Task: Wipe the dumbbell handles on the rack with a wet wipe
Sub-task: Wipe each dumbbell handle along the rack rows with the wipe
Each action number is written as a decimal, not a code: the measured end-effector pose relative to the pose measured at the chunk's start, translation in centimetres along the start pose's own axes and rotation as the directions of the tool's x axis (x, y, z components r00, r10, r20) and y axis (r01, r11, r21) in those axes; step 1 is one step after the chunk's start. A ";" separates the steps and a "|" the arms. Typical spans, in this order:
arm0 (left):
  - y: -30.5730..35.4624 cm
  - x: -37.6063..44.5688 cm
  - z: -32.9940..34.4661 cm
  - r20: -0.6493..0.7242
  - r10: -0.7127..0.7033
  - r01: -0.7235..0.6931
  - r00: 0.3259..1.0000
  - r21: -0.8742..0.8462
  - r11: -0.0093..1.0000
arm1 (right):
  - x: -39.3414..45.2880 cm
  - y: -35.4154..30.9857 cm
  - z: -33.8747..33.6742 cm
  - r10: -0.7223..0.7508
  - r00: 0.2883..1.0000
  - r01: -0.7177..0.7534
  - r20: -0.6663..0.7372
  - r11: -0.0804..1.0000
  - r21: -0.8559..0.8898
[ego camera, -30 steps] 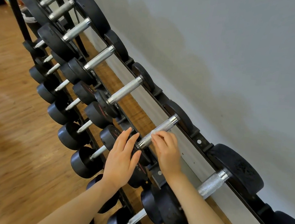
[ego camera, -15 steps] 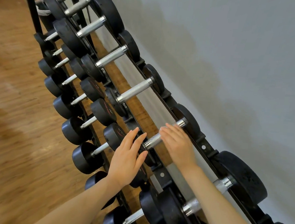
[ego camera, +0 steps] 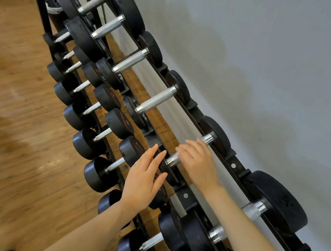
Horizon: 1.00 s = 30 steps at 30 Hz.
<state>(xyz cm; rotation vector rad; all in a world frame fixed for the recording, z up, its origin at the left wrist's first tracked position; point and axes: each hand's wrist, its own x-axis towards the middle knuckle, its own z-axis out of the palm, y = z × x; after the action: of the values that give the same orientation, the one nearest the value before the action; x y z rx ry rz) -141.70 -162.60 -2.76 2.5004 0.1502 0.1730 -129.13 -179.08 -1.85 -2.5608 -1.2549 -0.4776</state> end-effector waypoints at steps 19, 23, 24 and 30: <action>-0.2 0.0 -0.4 0.037 0.018 -0.021 0.999 0.084 0.996 | -1.5 -2.7 1.0 0.140 0.978 -0.132 -0.157 0.989 0.065; -0.4 0.2 -0.5 0.050 0.031 -0.036 0.998 0.109 0.993 | -2.3 -2.7 1.4 0.246 0.946 -0.235 -0.211 0.969 0.076; -0.4 0.2 -0.6 0.051 0.029 -0.034 0.998 0.114 0.993 | -2.3 -2.8 1.5 0.256 0.943 -0.243 -0.213 0.966 0.085; -0.2 0.2 -0.5 0.047 0.019 -0.024 0.999 0.110 0.994 | -2.7 -2.7 1.3 0.255 0.944 -0.233 -0.210 0.964 0.125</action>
<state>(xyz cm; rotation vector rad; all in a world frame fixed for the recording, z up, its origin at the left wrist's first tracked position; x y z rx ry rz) -141.63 -162.15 -2.43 2.6151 0.1167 0.1191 -132.64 -178.91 -3.87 -2.4535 -0.8477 -0.6142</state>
